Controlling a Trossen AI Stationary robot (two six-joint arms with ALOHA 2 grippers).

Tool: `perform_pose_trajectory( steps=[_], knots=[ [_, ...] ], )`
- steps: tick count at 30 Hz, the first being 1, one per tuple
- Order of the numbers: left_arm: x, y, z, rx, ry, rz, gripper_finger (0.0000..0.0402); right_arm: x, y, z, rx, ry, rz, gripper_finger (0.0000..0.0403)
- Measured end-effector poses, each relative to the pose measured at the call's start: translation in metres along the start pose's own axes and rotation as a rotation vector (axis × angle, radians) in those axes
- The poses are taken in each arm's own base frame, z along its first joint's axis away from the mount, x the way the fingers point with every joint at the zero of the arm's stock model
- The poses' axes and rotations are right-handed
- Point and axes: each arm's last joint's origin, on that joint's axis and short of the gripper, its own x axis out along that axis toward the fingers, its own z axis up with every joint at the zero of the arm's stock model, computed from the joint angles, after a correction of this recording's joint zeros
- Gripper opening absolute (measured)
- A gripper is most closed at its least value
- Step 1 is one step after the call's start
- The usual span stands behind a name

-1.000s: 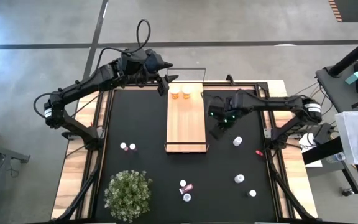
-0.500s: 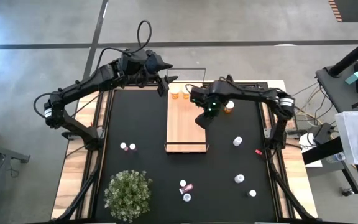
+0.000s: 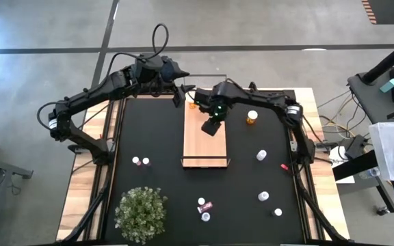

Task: Pick and place medicine bottles onto shelf by color
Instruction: Put the top right blue pill bottle on the shelf

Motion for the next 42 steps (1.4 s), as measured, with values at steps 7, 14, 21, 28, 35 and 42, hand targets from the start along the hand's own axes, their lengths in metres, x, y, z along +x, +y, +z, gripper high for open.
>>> perform_pose_trajectory(
  steps=[7,14,21,28,35,42],
  knots=[
    [0.0,0.0,0.0,0.004,0.0,0.0,0.024,0.013,-0.002,0.022,-0.053,0.056,-0.025,0.0121],
    [0.0,0.0,0.0,0.005,0.0,0.001,0.024,0.016,-0.008,0.034,-0.078,0.047,-0.045,0.0121],
    [0.0,0.001,0.0,0.005,0.001,0.004,0.024,0.019,-0.018,0.041,-0.054,0.023,-0.043,0.0121],
    [0.0,0.004,0.0,0.001,-0.001,0.013,0.024,0.018,-0.028,0.046,-0.013,-0.017,-0.039,0.0121],
    [0.0,0.004,0.0,0.001,-0.001,0.014,0.024,0.018,-0.028,0.051,-0.006,-0.071,-0.031,0.0121],
    [0.0,0.006,0.0,-0.001,-0.004,0.018,0.024,0.018,-0.028,0.053,-0.003,-0.086,-0.029,0.0121]
  ],
)
